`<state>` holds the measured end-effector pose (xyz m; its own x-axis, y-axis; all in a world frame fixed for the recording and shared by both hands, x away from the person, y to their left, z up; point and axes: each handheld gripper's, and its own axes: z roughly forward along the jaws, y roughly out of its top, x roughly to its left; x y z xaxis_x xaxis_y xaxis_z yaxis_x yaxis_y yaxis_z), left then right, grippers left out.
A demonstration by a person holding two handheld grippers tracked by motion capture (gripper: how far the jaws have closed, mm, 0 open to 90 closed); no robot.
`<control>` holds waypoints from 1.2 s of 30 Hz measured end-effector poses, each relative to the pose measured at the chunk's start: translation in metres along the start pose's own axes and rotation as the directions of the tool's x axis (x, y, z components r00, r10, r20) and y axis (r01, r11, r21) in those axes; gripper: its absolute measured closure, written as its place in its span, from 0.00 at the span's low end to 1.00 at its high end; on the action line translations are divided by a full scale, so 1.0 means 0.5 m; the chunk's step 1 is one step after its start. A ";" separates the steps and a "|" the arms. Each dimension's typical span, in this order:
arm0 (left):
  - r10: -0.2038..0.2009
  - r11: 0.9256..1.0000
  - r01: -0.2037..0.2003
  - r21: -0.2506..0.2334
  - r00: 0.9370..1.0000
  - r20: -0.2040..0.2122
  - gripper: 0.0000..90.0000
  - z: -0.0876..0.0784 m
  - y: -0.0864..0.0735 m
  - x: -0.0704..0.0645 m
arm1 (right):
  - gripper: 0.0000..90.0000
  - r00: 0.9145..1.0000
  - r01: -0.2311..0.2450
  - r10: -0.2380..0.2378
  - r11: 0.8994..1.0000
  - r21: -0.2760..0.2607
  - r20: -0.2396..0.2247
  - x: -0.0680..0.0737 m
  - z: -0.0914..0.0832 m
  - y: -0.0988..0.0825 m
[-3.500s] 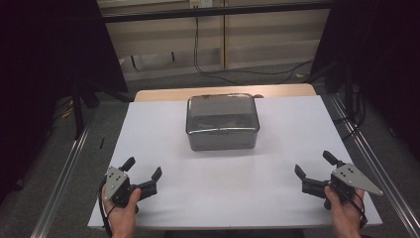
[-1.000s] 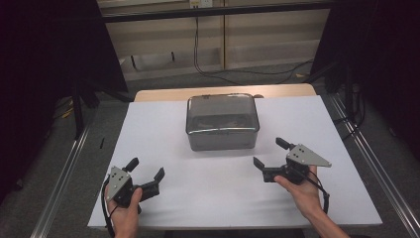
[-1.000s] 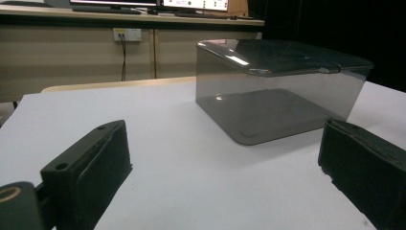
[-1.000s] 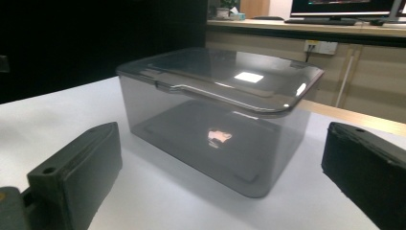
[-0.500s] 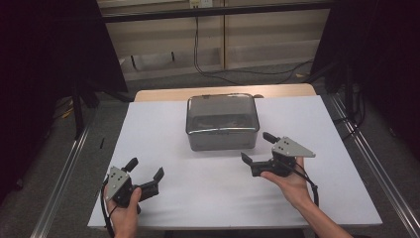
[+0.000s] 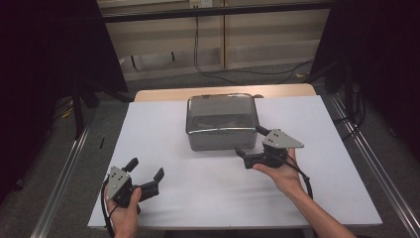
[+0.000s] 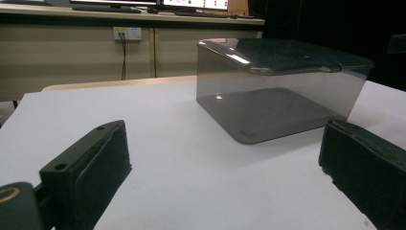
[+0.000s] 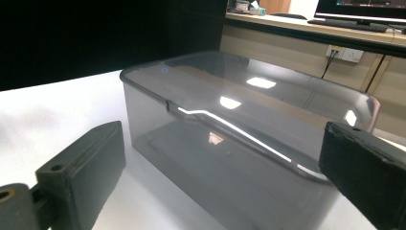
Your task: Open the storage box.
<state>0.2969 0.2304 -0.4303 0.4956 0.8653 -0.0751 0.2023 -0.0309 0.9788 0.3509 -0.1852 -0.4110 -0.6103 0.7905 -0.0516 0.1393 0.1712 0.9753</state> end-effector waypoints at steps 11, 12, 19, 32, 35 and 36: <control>0.006 1.000 -0.006 -0.001 1.000 0.003 0.04 0.002 0.001 0.000 | 0.02 0.978 0.205 -0.206 0.978 0.037 0.019 0.031 0.030 0.019; 0.006 1.000 -0.006 -0.001 1.000 0.003 0.04 0.002 0.001 0.000 | 0.02 0.975 0.221 -0.221 0.975 0.040 0.019 0.032 0.031 0.021; 0.009 1.000 -0.009 0.001 1.000 0.000 0.04 0.001 0.001 0.001 | 0.06 0.932 0.360 -0.361 0.931 0.063 0.015 0.047 0.049 0.025; 0.011 1.000 -0.011 0.001 1.000 0.000 0.04 0.003 0.002 -0.001 | 0.13 0.791 0.600 -0.608 0.792 0.112 0.064 0.065 0.057 0.045; 0.009 1.000 -0.009 0.003 1.000 0.002 0.04 0.003 0.001 0.000 | 0.19 0.762 0.634 -0.645 0.762 0.129 0.059 0.068 0.060 0.042; 0.004 1.000 -0.004 0.006 1.000 0.005 0.04 0.003 0.000 0.000 | 0.20 0.743 0.656 -0.667 0.743 0.134 0.064 0.068 0.060 0.042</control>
<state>0.2981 0.2298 -0.4303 0.5007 0.8626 -0.0719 0.2054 -0.0377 0.9779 0.3565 -0.1368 -0.3989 -0.4958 0.5109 -0.7023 -0.1922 0.7241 0.6624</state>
